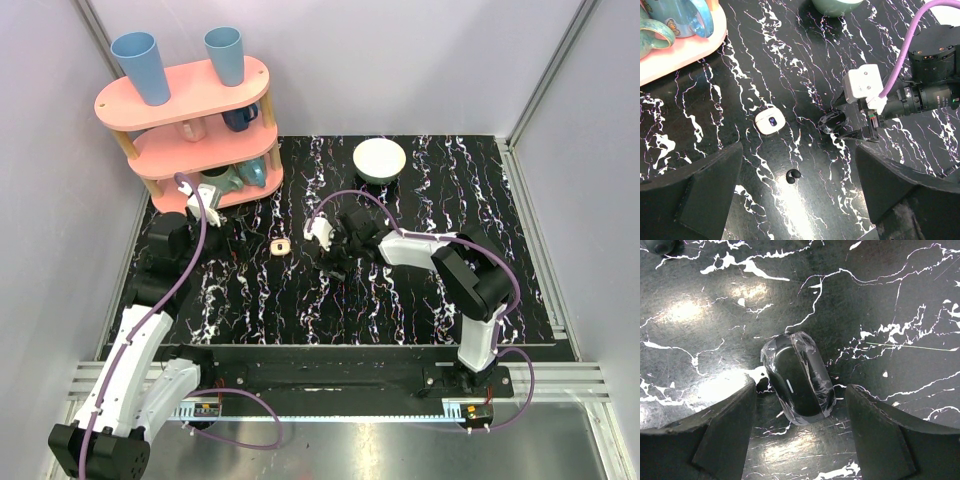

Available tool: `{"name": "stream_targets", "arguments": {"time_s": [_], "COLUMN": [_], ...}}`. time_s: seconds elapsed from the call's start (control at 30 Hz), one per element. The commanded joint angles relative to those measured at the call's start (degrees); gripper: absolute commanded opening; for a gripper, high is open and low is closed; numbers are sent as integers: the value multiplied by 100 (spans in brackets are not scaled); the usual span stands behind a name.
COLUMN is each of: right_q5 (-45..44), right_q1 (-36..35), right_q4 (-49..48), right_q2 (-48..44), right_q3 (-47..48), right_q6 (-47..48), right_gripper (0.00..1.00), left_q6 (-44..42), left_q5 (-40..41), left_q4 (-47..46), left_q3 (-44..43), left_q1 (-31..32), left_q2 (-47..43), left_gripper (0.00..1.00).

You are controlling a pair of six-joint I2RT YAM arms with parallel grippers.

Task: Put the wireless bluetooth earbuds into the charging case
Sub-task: Pick up the charging case from the center of the board.

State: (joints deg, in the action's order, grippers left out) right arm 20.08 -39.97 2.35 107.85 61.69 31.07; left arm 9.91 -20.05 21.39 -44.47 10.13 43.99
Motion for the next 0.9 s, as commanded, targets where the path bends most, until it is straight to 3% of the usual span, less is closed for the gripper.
{"name": "stream_targets", "arguments": {"time_s": [0.0, 0.63, 0.87], "right_q5": [214, 1279, 1139], "right_q1": [77, 129, 129], "right_q4": [-60, 284, 266], "right_q2": [-28, -229, -397], "right_q3": [88, -104, -193], "right_q6": [320, 365, 277], "right_gripper": [79, 79, 80], "left_q6": [-42, -42, -25], "left_q5": [10, 45, 46], "left_q4": [-144, -152, -161], "left_q3": [0, 17, 17], "left_q1": [15, 6, 6], "left_q2": [-22, -22, -22], "left_gripper": [99, 99, 99]}}
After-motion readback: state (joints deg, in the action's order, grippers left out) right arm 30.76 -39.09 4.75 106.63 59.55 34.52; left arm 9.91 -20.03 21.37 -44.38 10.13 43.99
